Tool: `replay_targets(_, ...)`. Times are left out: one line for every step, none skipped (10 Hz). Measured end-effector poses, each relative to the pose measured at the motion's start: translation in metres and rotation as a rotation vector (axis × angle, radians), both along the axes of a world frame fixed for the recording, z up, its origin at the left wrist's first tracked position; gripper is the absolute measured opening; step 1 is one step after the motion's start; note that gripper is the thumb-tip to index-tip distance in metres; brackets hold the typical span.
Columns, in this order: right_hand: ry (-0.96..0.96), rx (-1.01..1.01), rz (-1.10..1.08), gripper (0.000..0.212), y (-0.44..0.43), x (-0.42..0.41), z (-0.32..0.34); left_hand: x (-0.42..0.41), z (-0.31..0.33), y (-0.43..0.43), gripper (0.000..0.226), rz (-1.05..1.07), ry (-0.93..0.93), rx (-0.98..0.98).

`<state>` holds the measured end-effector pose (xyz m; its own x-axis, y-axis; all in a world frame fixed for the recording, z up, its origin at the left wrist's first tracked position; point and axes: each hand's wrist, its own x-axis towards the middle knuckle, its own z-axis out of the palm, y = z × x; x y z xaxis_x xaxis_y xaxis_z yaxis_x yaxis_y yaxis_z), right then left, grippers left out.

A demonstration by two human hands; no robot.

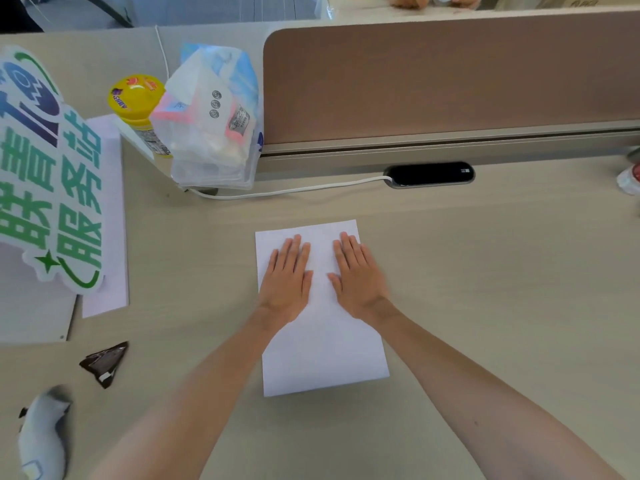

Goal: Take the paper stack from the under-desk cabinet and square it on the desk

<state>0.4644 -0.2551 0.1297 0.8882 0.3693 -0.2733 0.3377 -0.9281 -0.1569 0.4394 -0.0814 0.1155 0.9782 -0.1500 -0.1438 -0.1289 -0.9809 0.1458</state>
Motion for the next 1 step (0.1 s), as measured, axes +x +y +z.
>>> replay_targets(0.014, -0.062, 0.081, 0.064, 0.0006, 0.0066, 0.0184, 0.0132, 0.0189, 0.0012, 0.06, 0.036, 0.043, -0.092)
